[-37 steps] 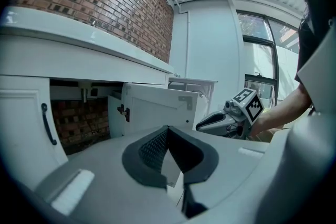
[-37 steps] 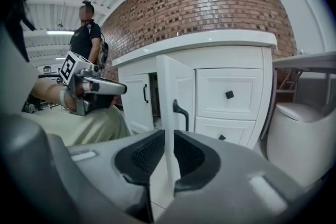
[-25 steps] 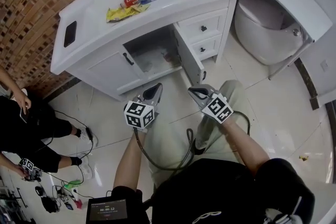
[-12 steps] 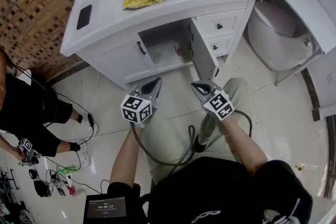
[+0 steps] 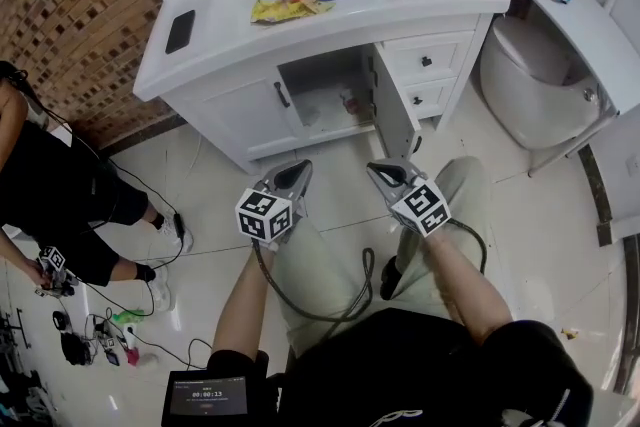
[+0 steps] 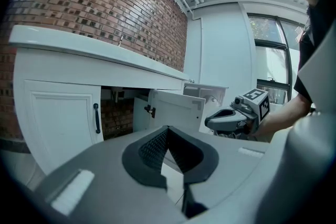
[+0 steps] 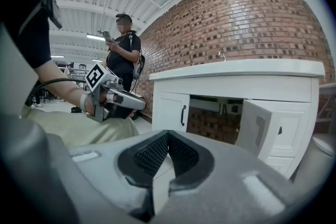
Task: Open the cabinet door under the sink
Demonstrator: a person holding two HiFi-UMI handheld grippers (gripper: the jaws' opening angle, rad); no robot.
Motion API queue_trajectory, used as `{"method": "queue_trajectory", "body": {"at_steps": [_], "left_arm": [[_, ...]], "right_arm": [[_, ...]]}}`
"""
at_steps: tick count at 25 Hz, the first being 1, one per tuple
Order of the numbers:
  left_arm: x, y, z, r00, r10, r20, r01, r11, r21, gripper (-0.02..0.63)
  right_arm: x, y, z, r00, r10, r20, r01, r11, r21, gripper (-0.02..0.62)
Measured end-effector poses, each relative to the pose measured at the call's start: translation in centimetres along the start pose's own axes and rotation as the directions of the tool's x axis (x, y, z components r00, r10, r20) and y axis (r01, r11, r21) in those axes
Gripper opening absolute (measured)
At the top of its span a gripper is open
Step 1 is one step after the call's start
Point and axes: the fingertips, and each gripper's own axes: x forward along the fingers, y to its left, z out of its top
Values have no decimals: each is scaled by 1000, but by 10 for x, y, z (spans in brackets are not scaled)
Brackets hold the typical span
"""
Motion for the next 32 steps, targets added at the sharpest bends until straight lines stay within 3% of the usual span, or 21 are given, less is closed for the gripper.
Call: {"method": "queue_trajectory", "body": {"at_steps": [8, 13, 18, 23, 27, 32], "left_arm": [[-28, -23, -24, 998, 60, 6, -60, 998, -4, 15], [-45, -44, -48, 994, 106, -9, -107, 994, -15, 17], [-60, -60, -76, 988, 154, -35, -155, 987, -43, 17], [-65, -82, -93, 983, 178, -30, -181, 979, -95, 17], [-66, -109, -95, 985, 175, 1, -173, 976, -135, 17], [-65, -141, -107, 983, 181, 27, -173, 968, -180, 17]], "right_arm": [[-13, 31, -7, 998, 59, 13, -58, 998, -23, -8], [-35, 40, 9, 993, 84, 81, -83, 996, -13, -8], [-72, 28, 47, 991, 61, 121, -53, 996, -70, -9], [-114, -5, 63, 995, 31, 92, -19, 992, -129, -8], [-146, -27, 55, 996, 20, 81, -16, 998, -57, -9], [-170, -25, 36, 991, 84, 102, -86, 996, 20, -9]]}}
